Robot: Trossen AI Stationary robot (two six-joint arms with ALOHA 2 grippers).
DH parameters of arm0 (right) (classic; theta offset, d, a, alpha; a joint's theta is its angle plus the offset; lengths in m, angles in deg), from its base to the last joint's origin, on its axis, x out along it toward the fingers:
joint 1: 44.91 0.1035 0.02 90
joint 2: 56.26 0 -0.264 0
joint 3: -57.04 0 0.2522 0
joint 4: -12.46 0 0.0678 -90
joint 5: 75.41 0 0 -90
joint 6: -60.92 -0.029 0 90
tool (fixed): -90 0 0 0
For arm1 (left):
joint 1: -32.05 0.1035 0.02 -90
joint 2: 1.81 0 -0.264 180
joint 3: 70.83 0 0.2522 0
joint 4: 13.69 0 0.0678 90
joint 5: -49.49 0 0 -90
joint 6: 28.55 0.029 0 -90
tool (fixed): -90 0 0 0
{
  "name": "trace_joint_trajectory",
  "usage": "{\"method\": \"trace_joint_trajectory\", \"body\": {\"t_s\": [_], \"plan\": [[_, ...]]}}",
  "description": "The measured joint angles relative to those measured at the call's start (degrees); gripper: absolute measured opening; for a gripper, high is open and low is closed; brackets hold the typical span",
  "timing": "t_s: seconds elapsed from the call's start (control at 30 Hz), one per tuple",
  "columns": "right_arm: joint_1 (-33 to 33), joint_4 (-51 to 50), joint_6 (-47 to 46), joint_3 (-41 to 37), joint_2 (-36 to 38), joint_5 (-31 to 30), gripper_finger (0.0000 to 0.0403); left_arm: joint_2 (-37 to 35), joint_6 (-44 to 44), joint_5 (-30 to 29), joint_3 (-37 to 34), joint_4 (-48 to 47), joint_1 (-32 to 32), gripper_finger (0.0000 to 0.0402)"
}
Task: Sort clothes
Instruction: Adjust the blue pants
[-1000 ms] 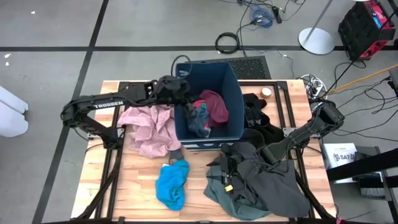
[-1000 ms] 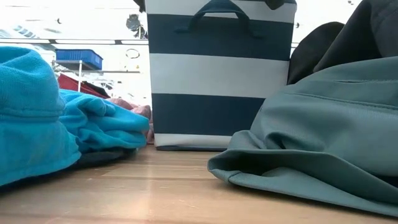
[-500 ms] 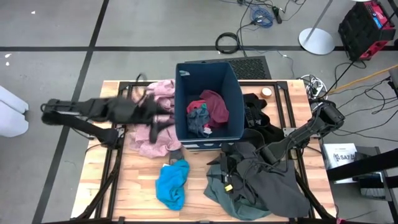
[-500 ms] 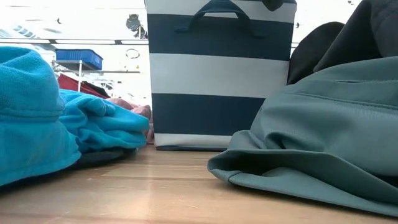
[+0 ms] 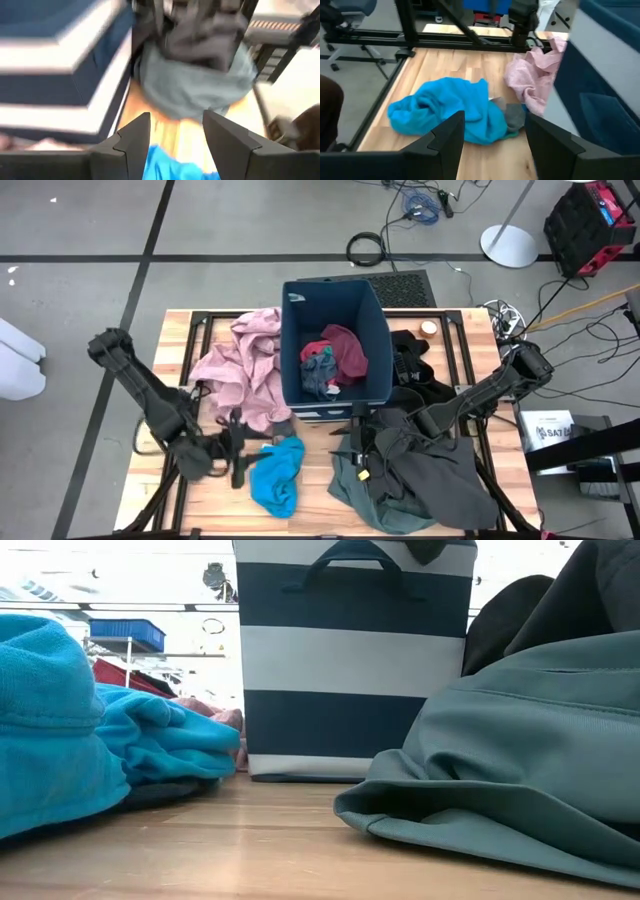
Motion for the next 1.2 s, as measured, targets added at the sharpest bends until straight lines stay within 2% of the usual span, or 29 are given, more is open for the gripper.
{"method": "trace_joint_trajectory", "body": {"t_s": [0.23, 0.33, 0.43, 0.6, 0.8, 1.03, 1.2], "plan": [[-1.3, -0.7, -1.5, 0.0, 0.0, 0.1, 0.0196, 10.5, -16.5, -3.4, 0.0, -14.8, 0.7, 0.0191], [-1.3, -0.8, -1.6, 0.0, 0.0, 0.0, 0.0196, 12.3, -19.0, -2.1, -0.1, -19.3, 3.0, 0.0191], [-1.4, -0.8, -1.4, 0.0, 0.0, 0.0, 0.0196, 12.8, -16.0, 1.2, -0.2, -20.2, 5.4, 0.0191], [-1.2, -1.7, -1.3, 0.0, -0.4, 0.0, 0.0196, 11.8, -5.9, 11.3, -0.2, -19.4, 10.2, 0.0191], [-1.2, -1.8, -2.6, 0.0, -1.6, 0.1, 0.0196, 12.6, -1.0, 18.7, -0.2, -18.1, 14.4, 0.0191], [-1.3, -4.7, -2.9, 0.0, -2.4, 0.3, 0.0196, 13.6, -1.1, 26.7, -0.2, -14.8, 12.5, 0.0191], [-1.2, -5.2, -3.0, 0.0, -2.5, 0.3, 0.0196, 13.7, -4.1, 27.7, -0.2, -15.5, 11.3, 0.0191]]}}
